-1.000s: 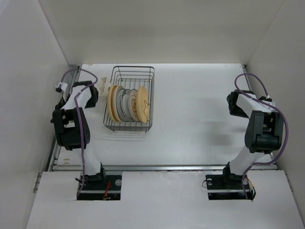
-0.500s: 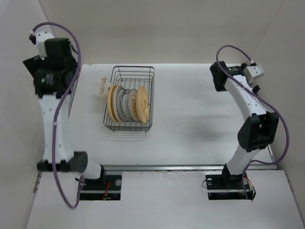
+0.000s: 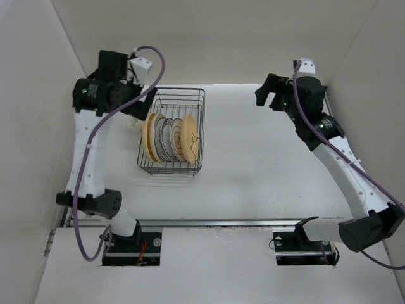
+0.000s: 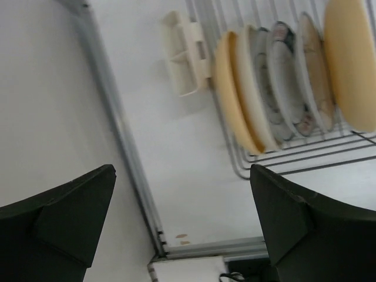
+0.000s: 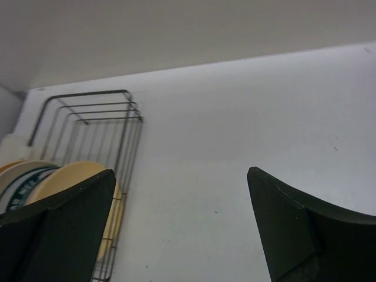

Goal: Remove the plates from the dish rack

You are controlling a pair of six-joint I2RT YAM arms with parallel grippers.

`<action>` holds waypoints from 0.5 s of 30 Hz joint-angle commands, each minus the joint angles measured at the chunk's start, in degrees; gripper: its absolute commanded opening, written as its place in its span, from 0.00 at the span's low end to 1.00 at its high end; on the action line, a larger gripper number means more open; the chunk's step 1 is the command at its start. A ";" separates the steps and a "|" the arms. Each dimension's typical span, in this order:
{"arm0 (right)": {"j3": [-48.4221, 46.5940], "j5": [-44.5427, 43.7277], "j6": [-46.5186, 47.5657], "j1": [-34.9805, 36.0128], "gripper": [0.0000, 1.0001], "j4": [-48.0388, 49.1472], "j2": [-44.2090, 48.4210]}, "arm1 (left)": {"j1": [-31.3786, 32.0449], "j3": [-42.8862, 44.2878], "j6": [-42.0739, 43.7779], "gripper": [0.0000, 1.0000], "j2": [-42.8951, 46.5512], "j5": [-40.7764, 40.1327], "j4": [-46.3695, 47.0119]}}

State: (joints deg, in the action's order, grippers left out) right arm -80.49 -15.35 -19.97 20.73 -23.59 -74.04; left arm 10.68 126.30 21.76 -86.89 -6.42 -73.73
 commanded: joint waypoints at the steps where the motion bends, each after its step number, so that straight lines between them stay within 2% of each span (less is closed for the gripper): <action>1: -2.39 18.35 7.31 -0.16 0.99 9.37 -1.97 | 4.51 1.76 -4.86 0.96 -3.19 8.87 -1.52; 2: -1.87 17.30 7.31 -0.16 0.99 9.36 -1.98 | 7.66 1.76 -7.75 0.85 -5.46 9.40 -0.63; 3: -0.91 17.29 7.31 -0.16 0.99 9.36 -2.51 | 7.69 1.76 -8.83 0.81 -6.61 9.40 0.25; 4: 1.10 15.90 7.31 -0.16 0.99 9.36 -3.03 | 11.09 1.76 -9.45 0.78 -7.84 8.62 1.74; 7: 2.61 13.17 5.29 -0.16 0.99 9.36 -3.65 | 18.12 2.10 -9.98 0.77 -14.08 4.32 2.46; 10: 4.98 10.35 3.36 -0.16 0.99 9.36 -3.65 | 22.00 5.53 -10.76 0.77 -20.74 -0.33 1.84; 12: 7.44 8.07 2.48 -0.16 0.99 9.36 -2.43 | 22.80 6.24 -12.61 0.78 -23.14 -1.32 1.84; 15: 11.48 8.06 1.07 -0.16 0.99 9.36 -0.85 | 24.38 6.24 -14.37 0.76 -26.57 -8.76 2.54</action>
State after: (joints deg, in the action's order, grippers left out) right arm -70.78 -5.61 -17.19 20.71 -16.27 -78.00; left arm 34.72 130.85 10.74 -112.75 -6.98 -71.26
